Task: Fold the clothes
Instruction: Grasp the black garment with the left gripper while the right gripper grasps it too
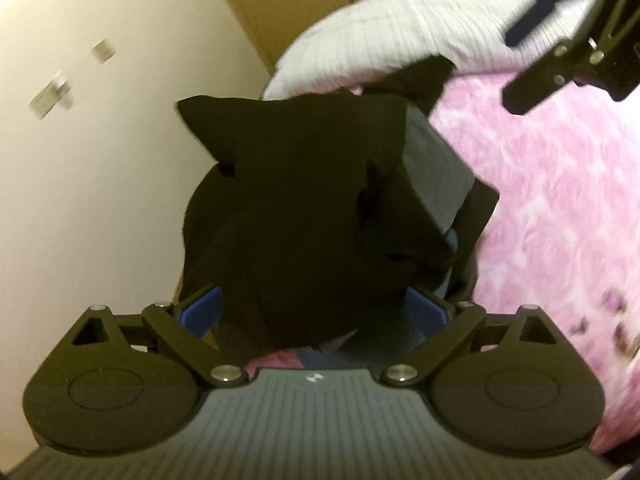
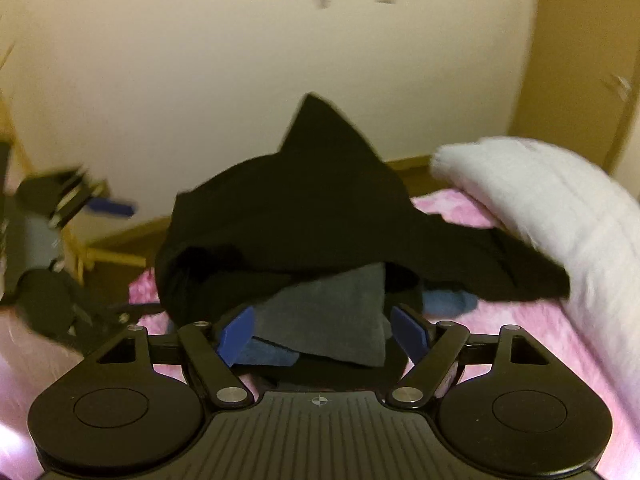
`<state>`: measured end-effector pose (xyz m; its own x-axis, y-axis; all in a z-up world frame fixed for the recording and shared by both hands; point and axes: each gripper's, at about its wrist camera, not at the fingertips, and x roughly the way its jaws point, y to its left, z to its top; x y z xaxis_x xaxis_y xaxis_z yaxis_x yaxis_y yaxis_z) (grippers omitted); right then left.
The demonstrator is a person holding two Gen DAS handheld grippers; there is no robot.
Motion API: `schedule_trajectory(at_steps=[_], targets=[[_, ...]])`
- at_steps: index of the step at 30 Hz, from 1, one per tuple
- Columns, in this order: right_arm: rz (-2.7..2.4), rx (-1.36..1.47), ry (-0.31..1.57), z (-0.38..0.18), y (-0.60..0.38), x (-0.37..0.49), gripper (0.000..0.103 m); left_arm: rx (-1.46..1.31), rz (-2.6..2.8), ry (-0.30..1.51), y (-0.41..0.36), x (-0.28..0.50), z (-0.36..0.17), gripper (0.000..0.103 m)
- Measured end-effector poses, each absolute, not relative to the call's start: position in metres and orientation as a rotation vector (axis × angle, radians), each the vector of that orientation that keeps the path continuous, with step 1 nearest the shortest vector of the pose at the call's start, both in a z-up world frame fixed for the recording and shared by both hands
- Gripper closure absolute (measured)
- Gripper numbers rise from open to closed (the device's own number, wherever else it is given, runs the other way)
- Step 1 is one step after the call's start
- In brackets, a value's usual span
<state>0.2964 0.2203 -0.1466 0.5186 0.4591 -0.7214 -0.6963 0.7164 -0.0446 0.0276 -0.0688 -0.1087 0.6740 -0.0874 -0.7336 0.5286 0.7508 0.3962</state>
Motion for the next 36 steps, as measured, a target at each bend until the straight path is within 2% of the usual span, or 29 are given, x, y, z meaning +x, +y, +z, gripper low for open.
schedule_trajectory(at_steps=[2, 4, 6, 7, 9, 11, 13, 15, 16, 17, 18, 20, 25, 26, 28, 30, 31, 33, 36], targets=[[0.735, -0.420, 0.738, -0.155, 0.237, 0.299, 0.024, 0.672, -0.440, 0.754, -0.067, 0.035, -0.120, 0.013], [0.753, -0.511, 0.723, -0.167, 0.256, 0.304, 0.024, 0.701, -0.489, 0.752, -0.065, 0.040, -0.127, 0.025], [0.776, -0.578, 0.700, -0.176, 0.273, 0.309, 0.024, 0.716, -0.532, 0.751, -0.062, 0.044, -0.132, 0.043], [0.791, -0.600, 0.685, -0.178, 0.280, 0.312, 0.024, 0.704, -0.545, 0.755, -0.059, 0.046, -0.132, 0.048], [0.820, -0.643, 0.653, -0.184, 0.294, 0.318, 0.024, 0.666, -0.563, 0.771, -0.051, 0.051, -0.130, 0.066], [0.856, -0.705, 0.610, -0.189, 0.310, 0.320, 0.024, 0.618, -0.577, 0.772, -0.043, 0.054, -0.124, 0.070], [0.889, -0.779, 0.570, -0.197, 0.323, 0.322, 0.024, 0.594, -0.577, 0.759, -0.039, 0.052, -0.121, 0.070], [0.914, -0.852, 0.530, -0.207, 0.333, 0.324, 0.039, 0.580, -0.574, 0.744, -0.036, 0.048, -0.120, 0.066], [0.930, -0.865, 0.530, -0.209, 0.336, 0.324, 0.061, 0.573, -0.573, 0.736, -0.034, 0.046, -0.119, 0.066], [0.945, -0.878, 0.529, -0.211, 0.339, 0.325, 0.087, 0.566, -0.571, 0.729, -0.032, 0.045, -0.119, 0.059], [0.960, -0.890, 0.529, -0.213, 0.342, 0.326, 0.089, 0.559, -0.570, 0.721, -0.031, 0.043, -0.118, 0.041], [0.943, -0.852, 0.528, -0.207, 0.340, 0.328, 0.099, 0.549, -0.570, 0.707, -0.027, 0.040, -0.117, 0.025], [0.863, -0.683, 0.509, -0.163, 0.315, 0.340, 0.101, 0.590, -0.544, 0.640, -0.034, 0.042, -0.117, 0.025], [0.845, -0.658, 0.500, -0.155, 0.307, 0.342, 0.101, 0.593, -0.537, 0.620, -0.037, 0.045, -0.115, 0.028], [0.798, -0.598, 0.486, -0.138, 0.293, 0.347, 0.101, 0.584, -0.539, 0.572, -0.045, 0.052, -0.104, 0.045], [0.742, -0.527, 0.475, -0.120, 0.278, 0.351, 0.101, 0.582, -0.546, 0.511, -0.054, 0.060, -0.088, 0.076], [0.713, -0.492, 0.469, -0.111, 0.271, 0.354, 0.102, 0.584, -0.549, 0.479, -0.059, 0.063, -0.079, 0.082], [0.648, -0.409, 0.455, -0.093, 0.251, 0.358, 0.102, 0.575, -0.566, 0.417, -0.068, 0.068, -0.060, 0.101], [0.546, -0.325, 0.422, -0.063, 0.217, 0.350, 0.102, 0.569, -0.632, 0.319, -0.089, 0.069, -0.030, 0.103]])
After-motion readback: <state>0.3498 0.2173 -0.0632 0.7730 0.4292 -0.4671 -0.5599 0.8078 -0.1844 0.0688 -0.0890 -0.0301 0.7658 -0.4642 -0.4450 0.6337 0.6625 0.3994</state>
